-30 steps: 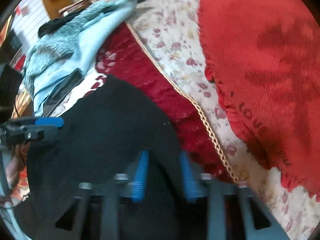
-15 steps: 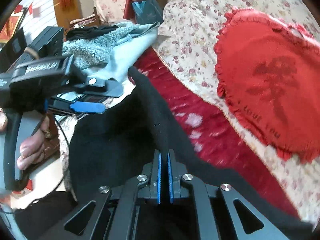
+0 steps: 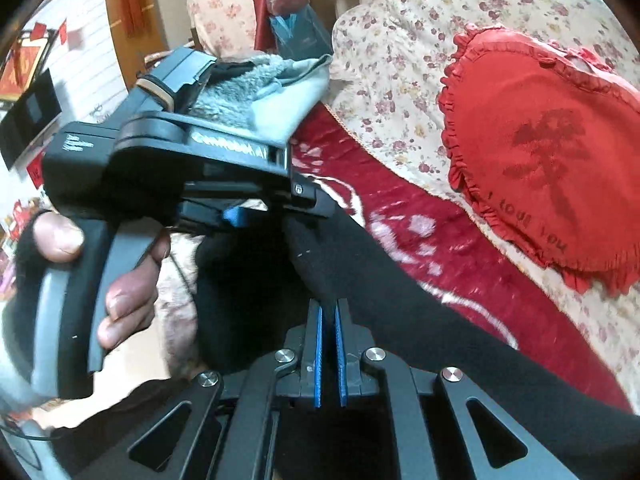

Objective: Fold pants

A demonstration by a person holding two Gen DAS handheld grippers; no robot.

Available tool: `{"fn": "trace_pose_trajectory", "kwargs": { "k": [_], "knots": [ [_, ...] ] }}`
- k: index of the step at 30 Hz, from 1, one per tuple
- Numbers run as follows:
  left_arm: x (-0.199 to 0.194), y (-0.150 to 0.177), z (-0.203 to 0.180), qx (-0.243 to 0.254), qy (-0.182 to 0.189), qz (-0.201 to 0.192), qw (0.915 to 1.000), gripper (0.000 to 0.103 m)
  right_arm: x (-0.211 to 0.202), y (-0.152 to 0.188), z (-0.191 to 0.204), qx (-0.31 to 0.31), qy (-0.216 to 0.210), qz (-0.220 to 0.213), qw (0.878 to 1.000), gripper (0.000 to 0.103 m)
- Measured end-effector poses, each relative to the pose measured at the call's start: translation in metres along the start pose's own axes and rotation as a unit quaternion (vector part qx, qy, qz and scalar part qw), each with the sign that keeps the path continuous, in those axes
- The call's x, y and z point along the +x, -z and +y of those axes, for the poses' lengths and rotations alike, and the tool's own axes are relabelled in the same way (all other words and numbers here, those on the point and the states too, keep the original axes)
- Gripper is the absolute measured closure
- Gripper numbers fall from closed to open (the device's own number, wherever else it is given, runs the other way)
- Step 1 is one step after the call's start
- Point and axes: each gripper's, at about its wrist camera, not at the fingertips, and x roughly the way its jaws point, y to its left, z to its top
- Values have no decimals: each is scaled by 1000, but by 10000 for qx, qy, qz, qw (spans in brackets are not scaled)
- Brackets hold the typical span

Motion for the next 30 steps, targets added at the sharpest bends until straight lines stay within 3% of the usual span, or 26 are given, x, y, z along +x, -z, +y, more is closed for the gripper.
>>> {"fn": "trace_pose_trajectory", "kwargs": {
  "k": [3, 6, 12, 14, 16, 18, 21, 23, 25, 30],
  "knots": [
    [-29, 25, 6, 314, -95, -225, 9992, 71, -18, 12, 20, 64, -178, -47, 9998, 98],
    [-31, 48, 30, 255, -325, -62, 9991, 71, -24, 26, 39, 102, -308, 35, 9995, 98],
    [-22, 71, 53, 132, -510, 113, 9985, 72, 12, 60, 47, 540, -363, 621, 9959, 97],
    [-26, 72, 48, 210, -554, 36, 9982, 72, 7, 62, 42, 742, -423, 568, 9947, 95],
    [-27, 71, 45, 242, -574, 19, 9981, 72, -6, 60, 37, 853, -435, 463, 9943, 83],
    [-26, 71, 48, 206, -567, 51, 9982, 72, -31, 62, 25, 996, -209, 214, 9946, 75],
    [-25, 72, 51, 126, -549, 66, 9984, 72, -52, 64, -5, 1426, 26, -68, 9898, 72],
    [-25, 73, 51, 116, -553, 57, 9984, 72, -59, 63, -38, 1904, 447, -104, 9806, 71],
    [-25, 73, 51, 132, -549, 69, 9984, 72, -57, 60, -60, 2220, 609, -136, 9731, 71],
    [-25, 72, 51, 141, -543, 80, 9984, 72, -32, 44, -96, 2706, 394, -54, 9619, 71]
  ]
}}
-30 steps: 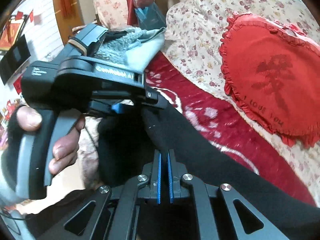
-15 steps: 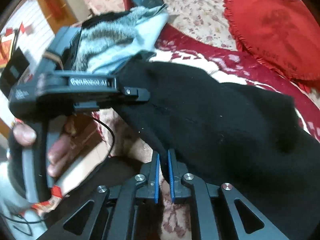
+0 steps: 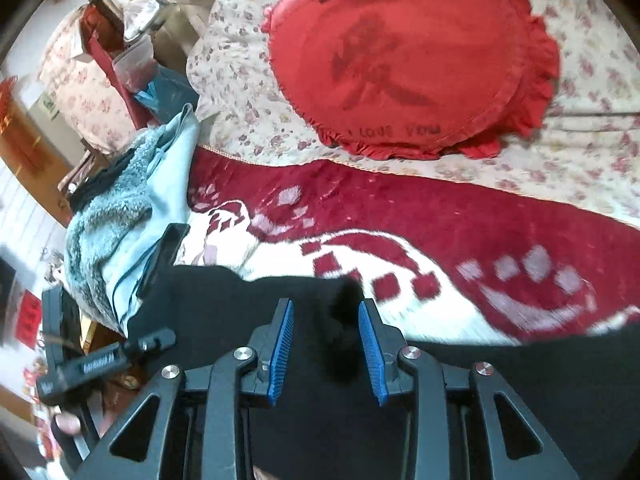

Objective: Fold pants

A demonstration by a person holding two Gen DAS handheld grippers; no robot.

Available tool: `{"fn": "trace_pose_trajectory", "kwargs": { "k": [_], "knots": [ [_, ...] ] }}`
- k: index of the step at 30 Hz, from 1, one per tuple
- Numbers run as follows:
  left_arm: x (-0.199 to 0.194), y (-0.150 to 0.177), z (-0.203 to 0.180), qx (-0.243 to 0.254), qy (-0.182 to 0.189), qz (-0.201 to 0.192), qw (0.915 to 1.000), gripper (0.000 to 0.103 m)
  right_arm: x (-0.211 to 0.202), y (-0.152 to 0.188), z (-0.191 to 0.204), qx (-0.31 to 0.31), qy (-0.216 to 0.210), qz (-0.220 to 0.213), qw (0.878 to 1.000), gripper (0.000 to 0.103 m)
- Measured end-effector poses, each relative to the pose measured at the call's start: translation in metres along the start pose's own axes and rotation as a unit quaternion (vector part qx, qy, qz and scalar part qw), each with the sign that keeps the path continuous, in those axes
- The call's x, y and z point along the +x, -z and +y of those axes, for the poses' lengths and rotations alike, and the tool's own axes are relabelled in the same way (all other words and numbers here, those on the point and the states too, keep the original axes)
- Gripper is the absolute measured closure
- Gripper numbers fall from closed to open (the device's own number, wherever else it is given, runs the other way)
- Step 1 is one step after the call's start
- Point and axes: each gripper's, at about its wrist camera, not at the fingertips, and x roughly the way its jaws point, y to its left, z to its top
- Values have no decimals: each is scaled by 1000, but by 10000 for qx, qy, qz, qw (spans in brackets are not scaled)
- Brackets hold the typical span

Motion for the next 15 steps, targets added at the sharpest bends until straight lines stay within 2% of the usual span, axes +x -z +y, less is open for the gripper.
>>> {"fn": "trace_pose_trajectory", "kwargs": {
  "k": [2, 4, 5, 6, 11, 13, 15],
  "knots": [
    [0, 0, 0, 23, -25, -16, 10000, 72, 23, -7, 6, -79, -23, 273, 9996, 73],
    [1, -3, -2, 73, -80, -20, 9999, 72, 44, -8, 13, -287, 92, 442, 9986, 93],
    [1, -5, -4, 109, -101, -27, 9999, 72, 50, -7, 17, -484, 313, 436, 9974, 94],
    [0, -7, -6, 137, -112, -41, 9998, 72, 48, -5, 18, -576, 350, 405, 9969, 94],
    [-7, -20, -9, 220, -129, -301, 9992, 72, 17, -17, 8, -465, 215, -153, 9986, 97],
    [-2, -18, -6, 242, -196, -259, 9992, 72, 17, -15, 7, -448, 308, -209, 9983, 97],
    [5, -11, 1, 271, -208, -189, 9992, 72, 34, -11, 4, -441, 515, -74, 9977, 97]
  ]
}}
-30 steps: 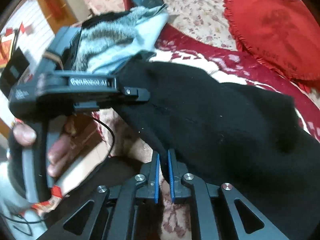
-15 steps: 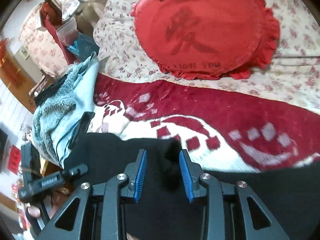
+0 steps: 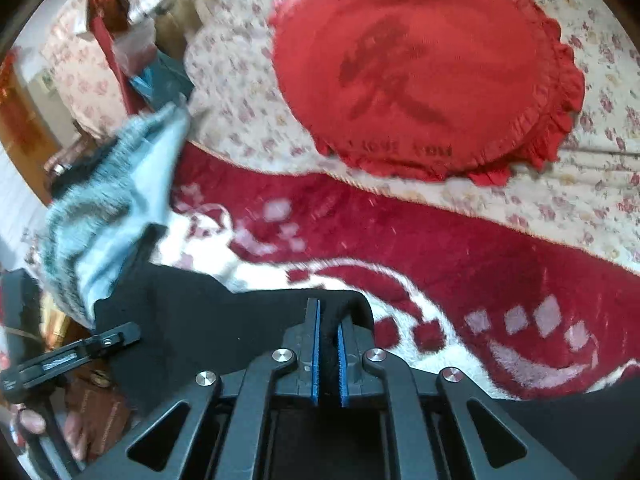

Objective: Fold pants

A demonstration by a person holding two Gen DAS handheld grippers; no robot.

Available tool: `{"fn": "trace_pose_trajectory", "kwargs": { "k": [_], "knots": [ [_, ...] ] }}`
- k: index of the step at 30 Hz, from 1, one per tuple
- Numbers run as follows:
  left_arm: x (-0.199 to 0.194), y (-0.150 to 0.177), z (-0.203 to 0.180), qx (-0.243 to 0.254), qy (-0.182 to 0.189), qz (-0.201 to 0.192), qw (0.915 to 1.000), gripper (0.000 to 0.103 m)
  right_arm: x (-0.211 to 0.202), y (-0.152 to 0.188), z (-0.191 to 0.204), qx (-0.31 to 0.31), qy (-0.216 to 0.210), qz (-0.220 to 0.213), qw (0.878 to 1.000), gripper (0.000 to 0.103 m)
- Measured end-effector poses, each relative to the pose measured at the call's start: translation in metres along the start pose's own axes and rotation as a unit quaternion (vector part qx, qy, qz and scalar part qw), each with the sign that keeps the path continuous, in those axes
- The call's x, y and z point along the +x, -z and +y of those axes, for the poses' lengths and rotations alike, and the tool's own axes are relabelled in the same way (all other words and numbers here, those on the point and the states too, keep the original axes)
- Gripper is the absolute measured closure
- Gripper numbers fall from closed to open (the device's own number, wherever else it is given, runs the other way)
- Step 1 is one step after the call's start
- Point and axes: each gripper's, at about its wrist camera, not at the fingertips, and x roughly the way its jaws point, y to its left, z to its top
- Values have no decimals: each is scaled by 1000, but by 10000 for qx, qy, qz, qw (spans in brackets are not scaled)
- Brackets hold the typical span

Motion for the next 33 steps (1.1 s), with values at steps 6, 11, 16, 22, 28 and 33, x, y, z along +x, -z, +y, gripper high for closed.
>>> {"fn": "trace_pose_trajectory", "kwargs": {
  "k": [6, 11, 16, 22, 28, 33],
  "knots": [
    [-15, -1, 11, 1, -52, -128, 9999, 75, 7, 6, -14, 452, -41, 19, 9990, 95],
    [-27, -8, 26, -122, -144, -174, 9997, 75, -28, 10, 3, 117, 195, -160, 9996, 88],
    [-32, -7, 29, -193, -95, -137, 9997, 75, -50, 39, 61, -884, -661, -116, 9938, 69],
    [-25, -16, 14, 56, -194, -156, 9997, 75, -17, 83, 131, -1890, -1033, 451, 9755, 68],
    [-20, -28, 1, 284, -114, -118, 9995, 75, 13, 93, 162, -2519, -745, 480, 9637, 68],
    [-13, -41, -8, 424, 35, -85, 9991, 75, 20, 80, 158, -2387, -824, 473, 9664, 98]
  ]
}}
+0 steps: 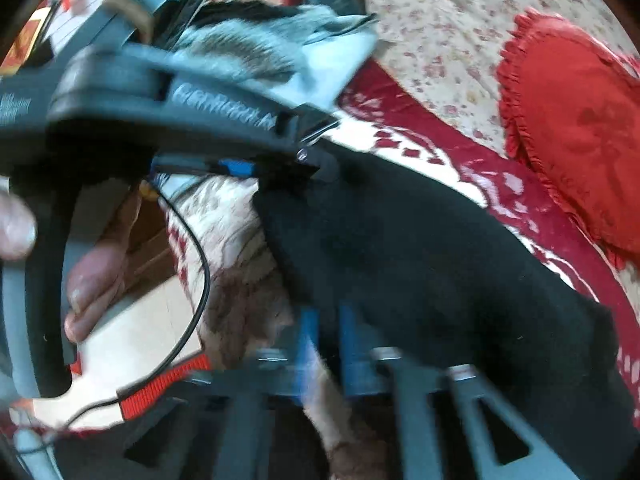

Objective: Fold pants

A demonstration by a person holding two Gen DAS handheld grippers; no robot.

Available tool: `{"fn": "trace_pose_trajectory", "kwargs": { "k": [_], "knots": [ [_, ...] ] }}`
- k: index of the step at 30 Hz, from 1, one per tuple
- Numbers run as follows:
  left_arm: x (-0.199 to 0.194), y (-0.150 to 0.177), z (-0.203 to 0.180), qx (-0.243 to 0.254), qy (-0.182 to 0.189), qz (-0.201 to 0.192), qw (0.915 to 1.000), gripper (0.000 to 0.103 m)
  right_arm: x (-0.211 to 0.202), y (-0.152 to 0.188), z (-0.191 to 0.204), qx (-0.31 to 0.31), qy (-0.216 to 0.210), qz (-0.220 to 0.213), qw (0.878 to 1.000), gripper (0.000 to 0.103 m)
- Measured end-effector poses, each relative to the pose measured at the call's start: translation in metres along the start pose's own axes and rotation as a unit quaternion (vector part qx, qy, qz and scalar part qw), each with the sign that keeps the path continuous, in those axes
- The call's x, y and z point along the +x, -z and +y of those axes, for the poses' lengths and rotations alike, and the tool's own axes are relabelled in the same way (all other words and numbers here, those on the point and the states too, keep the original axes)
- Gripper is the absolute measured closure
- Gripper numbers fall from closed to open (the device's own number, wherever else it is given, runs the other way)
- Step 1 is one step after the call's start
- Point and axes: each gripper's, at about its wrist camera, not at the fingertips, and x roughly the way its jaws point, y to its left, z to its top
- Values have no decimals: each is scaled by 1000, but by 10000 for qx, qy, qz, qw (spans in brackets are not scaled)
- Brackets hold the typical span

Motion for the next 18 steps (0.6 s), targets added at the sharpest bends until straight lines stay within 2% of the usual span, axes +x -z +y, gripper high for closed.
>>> {"fn": "trace_pose_trajectory", "kwargs": {
  "k": [2, 5, 7, 10, 11, 12, 14, 16, 18],
  "knots": [
    [-7, -6, -3, 73, 161, -103, 9998, 75, -13, -6, -13, 390, -172, -226, 9988, 98],
    [-21, -9, 1, 124, 320, -323, 9989, 75, -32, -12, -17, 565, -241, -551, 9966, 98],
    [-16, -8, 10, 78, 198, -227, 9995, 75, -29, -13, -14, 561, -346, -486, 9966, 98],
    [3, 5, 35, -175, -193, 169, 9995, 75, 0, -5, 3, 322, -290, -48, 9991, 98],
    [6, 9, 45, -289, -234, 254, 9990, 73, 10, -1, 8, 222, -159, 51, 9996, 97],
    [5, 13, 53, -389, -174, 267, 9987, 66, 13, 2, 9, 193, -104, 8, 9998, 96],
    [-4, 15, 59, -461, -252, 172, 9985, 63, 9, 3, 8, 283, -197, -26, 9994, 93],
    [-13, 15, 58, -403, -423, 24, 9983, 63, 4, 1, 6, 304, -271, 69, 9991, 76],
    [-23, 15, 58, -361, -487, -101, 9981, 63, -8, 6, 6, 263, -243, 151, 9992, 73]
  ]
}}
